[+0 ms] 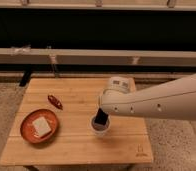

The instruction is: Place the eraser in the ceramic cup

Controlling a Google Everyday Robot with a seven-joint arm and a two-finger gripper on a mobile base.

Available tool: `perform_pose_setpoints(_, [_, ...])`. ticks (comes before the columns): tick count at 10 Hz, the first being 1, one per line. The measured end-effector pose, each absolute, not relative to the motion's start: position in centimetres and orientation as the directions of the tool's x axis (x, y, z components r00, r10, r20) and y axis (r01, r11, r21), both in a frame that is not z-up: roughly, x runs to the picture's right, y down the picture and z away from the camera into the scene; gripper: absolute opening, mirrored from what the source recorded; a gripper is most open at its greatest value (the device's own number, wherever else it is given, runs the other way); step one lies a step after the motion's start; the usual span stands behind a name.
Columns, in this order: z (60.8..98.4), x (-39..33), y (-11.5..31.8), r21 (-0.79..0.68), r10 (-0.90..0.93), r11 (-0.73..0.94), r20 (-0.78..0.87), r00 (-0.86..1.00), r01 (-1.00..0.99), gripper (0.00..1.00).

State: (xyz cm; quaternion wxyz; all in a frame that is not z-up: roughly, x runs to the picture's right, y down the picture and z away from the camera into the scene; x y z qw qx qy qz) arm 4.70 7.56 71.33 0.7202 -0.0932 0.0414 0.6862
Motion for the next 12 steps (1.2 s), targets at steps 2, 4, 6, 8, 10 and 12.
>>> perform_pose_setpoints(2, [71.3, 4.4, 7.5, -0.084, 0.981, 0.043, -0.185, 0.058, -0.996, 0.76])
perform_pose_setpoints(4, [71.1, 4.2, 6.9, -0.087, 0.983, 0.053, -0.173, 0.067, -0.995, 0.76])
perform_pose_setpoints(6, [70.8, 3.6, 5.2, -0.102, 0.983, 0.082, -0.154, 0.097, -0.991, 0.76])
perform_pose_setpoints(8, [70.8, 2.5, 3.2, -0.147, 0.978, 0.121, -0.151, 0.143, -0.982, 0.76])
perform_pose_setpoints(10, [71.3, 1.6, 1.1, -0.217, 0.970, 0.147, -0.160, 0.184, -0.965, 0.76])
perform_pose_setpoints(12, [71.6, 1.1, -0.5, -0.266, 0.966, 0.167, -0.150, 0.212, -0.949, 0.76])
